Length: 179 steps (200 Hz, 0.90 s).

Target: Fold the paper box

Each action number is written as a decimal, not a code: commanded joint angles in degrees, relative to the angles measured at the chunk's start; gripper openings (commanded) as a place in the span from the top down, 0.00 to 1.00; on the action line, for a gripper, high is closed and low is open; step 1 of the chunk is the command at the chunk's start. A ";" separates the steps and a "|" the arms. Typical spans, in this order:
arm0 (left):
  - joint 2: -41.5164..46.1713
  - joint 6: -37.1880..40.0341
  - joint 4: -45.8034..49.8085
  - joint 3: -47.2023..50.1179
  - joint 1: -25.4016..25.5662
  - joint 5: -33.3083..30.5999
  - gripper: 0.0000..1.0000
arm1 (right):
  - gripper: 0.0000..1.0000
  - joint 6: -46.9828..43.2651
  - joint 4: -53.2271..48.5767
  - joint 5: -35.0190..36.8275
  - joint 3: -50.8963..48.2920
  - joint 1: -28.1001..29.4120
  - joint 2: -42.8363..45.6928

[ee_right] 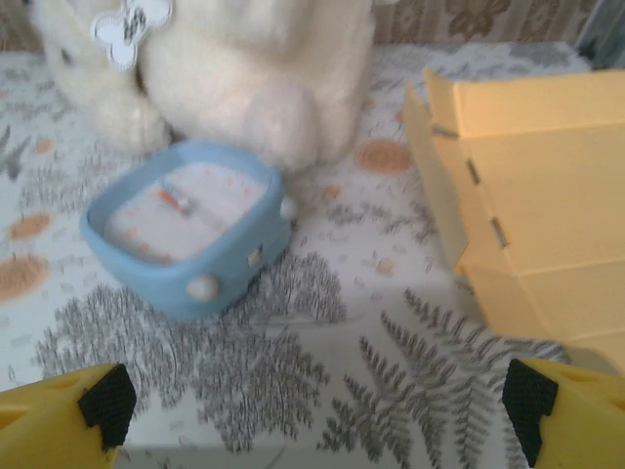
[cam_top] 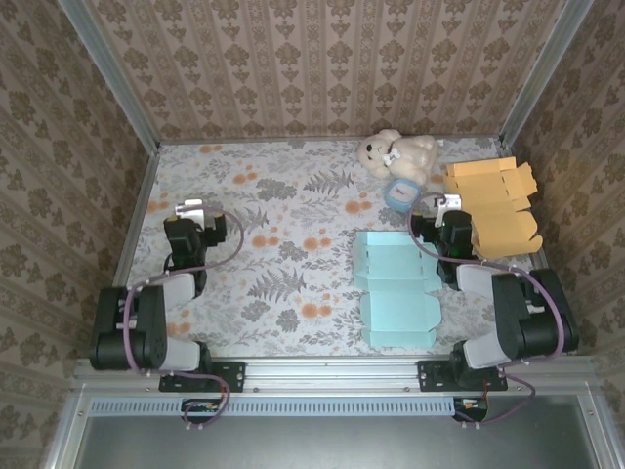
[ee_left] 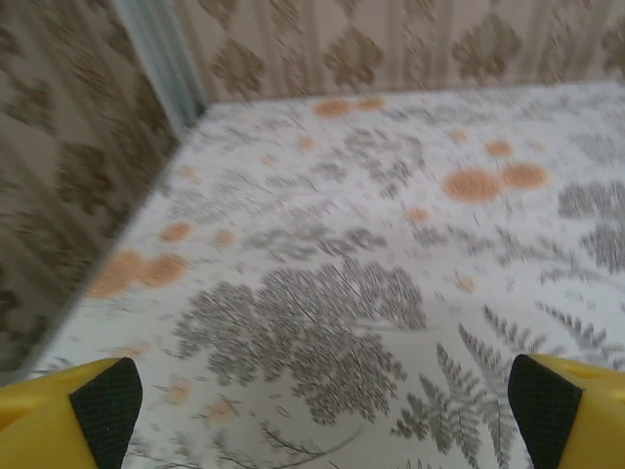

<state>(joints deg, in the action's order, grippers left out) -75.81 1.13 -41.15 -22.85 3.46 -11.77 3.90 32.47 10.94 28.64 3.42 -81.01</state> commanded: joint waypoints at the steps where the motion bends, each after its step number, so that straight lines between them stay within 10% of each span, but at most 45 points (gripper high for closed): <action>1: 8.56 -9.71 7.52 -0.12 1.59 -14.30 0.00 | 0.00 7.83 -17.61 8.26 6.52 1.46 6.61; 66: 28.74 -38.72 39.58 -5.21 2.12 -3.00 0.00 | 0.00 19.98 -54.42 17.34 14.54 18.09 23.67; 89: 31.59 -42.47 42.03 -2.64 8.17 3.28 0.00 | 0.00 22.92 -55.14 14.77 10.93 23.37 26.51; 126: 31.29 -40.14 50.25 -6.50 26.34 -7.33 0.00 | 0.00 27.87 -51.37 12.85 3.42 29.40 27.82; 179: 26.93 -41.06 49.28 -6.67 37.34 -8.71 0.00 | 0.00 33.71 -48.54 12.86 -1.56 32.75 23.75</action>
<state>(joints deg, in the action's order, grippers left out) -47.03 -38.39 6.98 -28.12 38.04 -17.93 32.88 -16.88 23.99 28.03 35.51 -56.03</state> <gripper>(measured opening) 0.999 0.999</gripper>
